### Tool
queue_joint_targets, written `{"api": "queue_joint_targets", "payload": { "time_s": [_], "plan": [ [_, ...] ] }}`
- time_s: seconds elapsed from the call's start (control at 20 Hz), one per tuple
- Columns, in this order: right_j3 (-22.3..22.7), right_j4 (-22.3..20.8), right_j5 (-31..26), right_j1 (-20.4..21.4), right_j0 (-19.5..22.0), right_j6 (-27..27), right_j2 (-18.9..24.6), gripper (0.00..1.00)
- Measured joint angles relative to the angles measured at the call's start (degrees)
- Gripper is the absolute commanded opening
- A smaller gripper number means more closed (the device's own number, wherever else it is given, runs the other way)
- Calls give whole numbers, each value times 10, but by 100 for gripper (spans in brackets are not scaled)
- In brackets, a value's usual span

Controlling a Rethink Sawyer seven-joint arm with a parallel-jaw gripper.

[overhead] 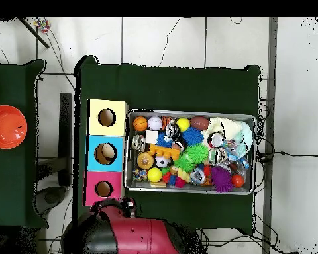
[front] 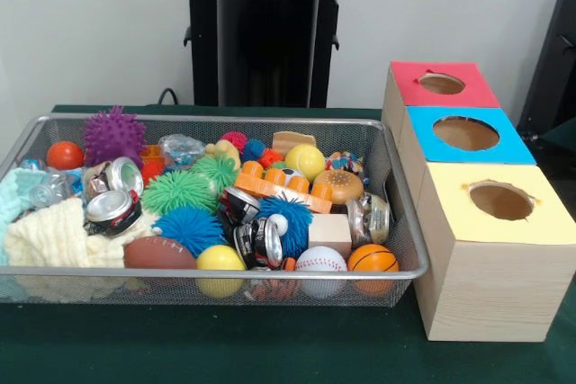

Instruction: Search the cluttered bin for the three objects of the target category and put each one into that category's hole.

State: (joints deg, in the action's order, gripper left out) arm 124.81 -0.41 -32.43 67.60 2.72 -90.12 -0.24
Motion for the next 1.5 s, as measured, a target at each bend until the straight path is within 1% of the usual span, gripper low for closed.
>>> {"api": "queue_joint_targets", "payload": {
  "time_s": [0.35, 0.55, 0.75, 0.95, 1.5],
  "plan": [
    [-42, -12, 0, -65, 21, 0, -1, 100],
    [-63, -12, 2, -95, 29, 0, -3, 100],
    [-76, -12, 9, -115, 36, 0, -4, 100],
    [-81, -12, 10, -124, 49, 0, -4, 100],
    [-89, -12, 10, -124, 98, 0, -4, 100]
  ]
}}
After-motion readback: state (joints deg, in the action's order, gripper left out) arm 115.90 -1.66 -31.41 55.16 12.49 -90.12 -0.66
